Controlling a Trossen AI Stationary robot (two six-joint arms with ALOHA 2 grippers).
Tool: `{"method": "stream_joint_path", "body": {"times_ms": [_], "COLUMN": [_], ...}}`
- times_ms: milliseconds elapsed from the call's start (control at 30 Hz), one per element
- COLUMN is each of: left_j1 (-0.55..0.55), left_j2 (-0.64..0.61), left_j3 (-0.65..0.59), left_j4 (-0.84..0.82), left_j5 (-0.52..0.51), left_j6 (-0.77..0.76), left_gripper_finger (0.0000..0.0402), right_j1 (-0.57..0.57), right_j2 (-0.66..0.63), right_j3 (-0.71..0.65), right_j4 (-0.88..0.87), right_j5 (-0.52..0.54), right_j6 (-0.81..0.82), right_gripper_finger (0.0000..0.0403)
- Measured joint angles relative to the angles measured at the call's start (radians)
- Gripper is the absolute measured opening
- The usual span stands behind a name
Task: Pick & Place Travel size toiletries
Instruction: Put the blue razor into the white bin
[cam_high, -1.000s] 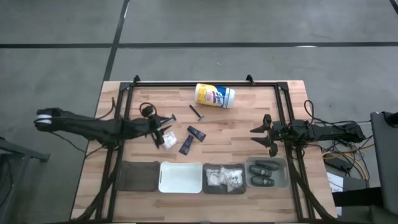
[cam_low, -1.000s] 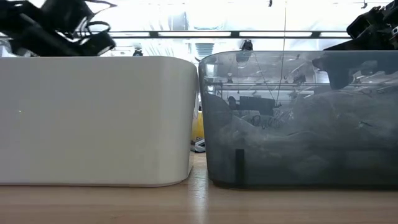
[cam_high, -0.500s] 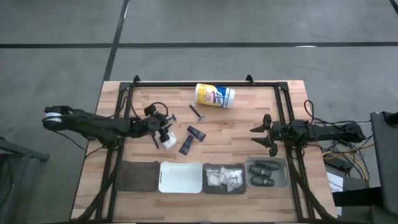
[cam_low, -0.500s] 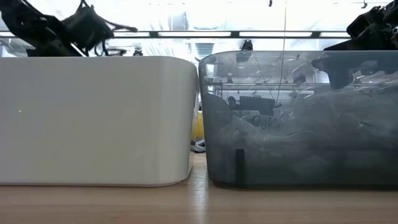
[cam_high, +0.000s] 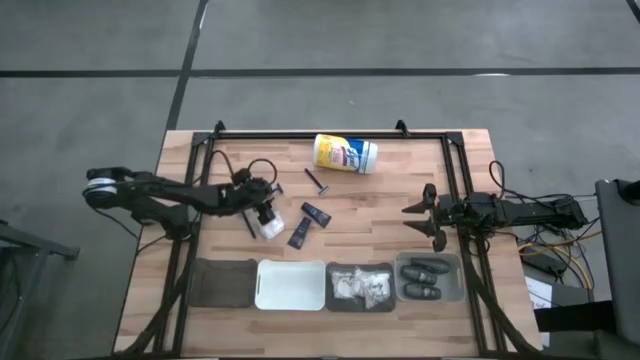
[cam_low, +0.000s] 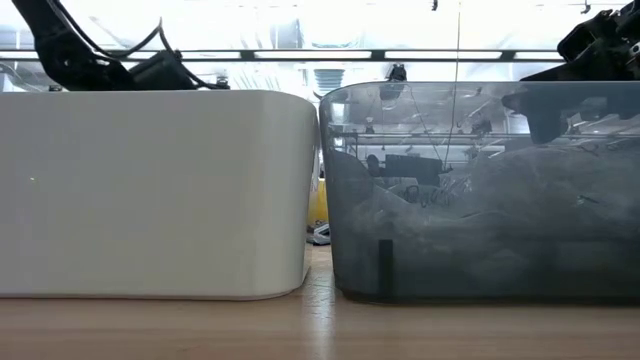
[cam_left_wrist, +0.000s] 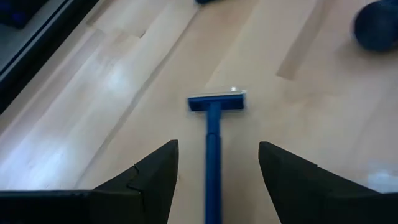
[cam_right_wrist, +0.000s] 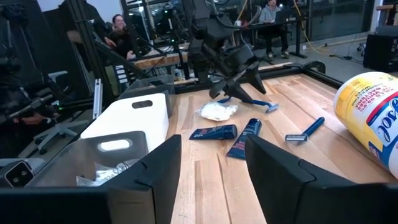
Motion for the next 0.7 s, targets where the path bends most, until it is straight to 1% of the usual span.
{"method": "stream_joint_path", "body": {"times_ms": [133,333,467,567,700], "left_j1": [0.027,0.064,0.071,0.071,0.07], "left_j2": [0.017,0.066,0.092,0.091,0.084], "left_j3": [0.0,-0.002,-0.001,-0.001,-0.001], "left_j4": [-0.001,-0.003,0.001,-0.001,-0.002], "left_j5": [-0.003,0.07,0.087,0.092,0.103], "left_j6": [0.013,0.005,-0.007,-0.02,-0.019], "left_gripper_finger": [0.0227,0.0227,0.0222,0.0203,0.0154], "right_j1": [0.0,0.0,0.0,0.0,0.0], "right_j2": [0.0,0.0,0.0,0.0,0.0], "right_j3": [0.0,0.0,0.0,0.0,0.0], "right_j4": [0.0,0.0,0.0,0.0,0.0], "right_j5": [0.0,0.0,0.0,0.0,0.0], "right_j6": [0.0,0.0,0.0,0.0,0.0], "right_gripper_finger": [0.0159,0.0139,0.0126,0.0116,0.0103]}}
